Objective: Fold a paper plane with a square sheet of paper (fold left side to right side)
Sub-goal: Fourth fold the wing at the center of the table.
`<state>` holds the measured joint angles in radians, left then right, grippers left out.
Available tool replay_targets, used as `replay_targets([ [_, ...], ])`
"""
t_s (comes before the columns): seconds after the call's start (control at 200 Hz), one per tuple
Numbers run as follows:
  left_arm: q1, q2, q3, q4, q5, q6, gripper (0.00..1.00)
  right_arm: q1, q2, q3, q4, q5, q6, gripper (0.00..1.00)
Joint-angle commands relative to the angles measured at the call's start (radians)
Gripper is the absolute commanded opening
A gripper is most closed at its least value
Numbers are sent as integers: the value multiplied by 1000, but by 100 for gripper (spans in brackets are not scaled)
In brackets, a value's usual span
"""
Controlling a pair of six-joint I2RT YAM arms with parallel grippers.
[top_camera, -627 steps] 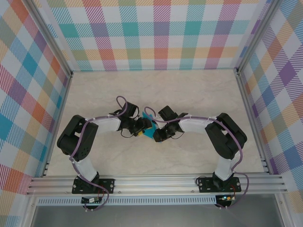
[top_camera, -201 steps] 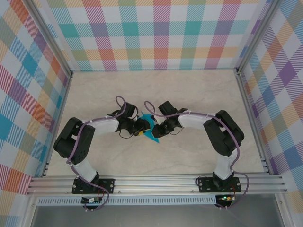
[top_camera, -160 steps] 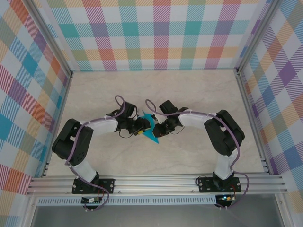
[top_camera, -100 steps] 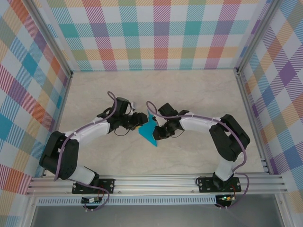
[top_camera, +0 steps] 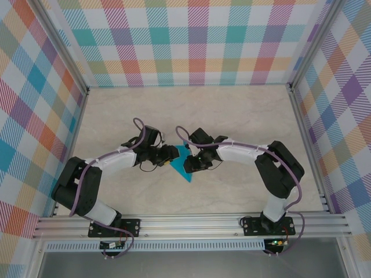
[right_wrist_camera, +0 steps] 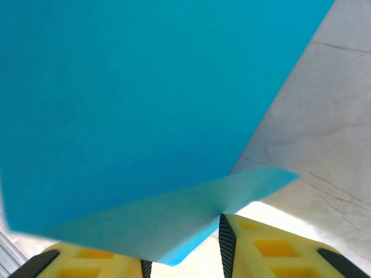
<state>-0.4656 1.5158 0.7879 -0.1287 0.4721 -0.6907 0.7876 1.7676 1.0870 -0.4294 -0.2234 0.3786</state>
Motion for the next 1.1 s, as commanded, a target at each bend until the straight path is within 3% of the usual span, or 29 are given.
replay_targets([
  [0.0, 19, -51, -3, -22, -22, 23, 46, 6, -41, 55, -32, 20, -39, 38],
  [0.765, 22, -104, -13, -105, -79, 63, 47, 25, 71, 161, -83, 80, -90, 35],
  [1.095, 21, -86, -25, -47, -28, 64, 47, 20, 81, 152, -22, -24, -89, 20],
])
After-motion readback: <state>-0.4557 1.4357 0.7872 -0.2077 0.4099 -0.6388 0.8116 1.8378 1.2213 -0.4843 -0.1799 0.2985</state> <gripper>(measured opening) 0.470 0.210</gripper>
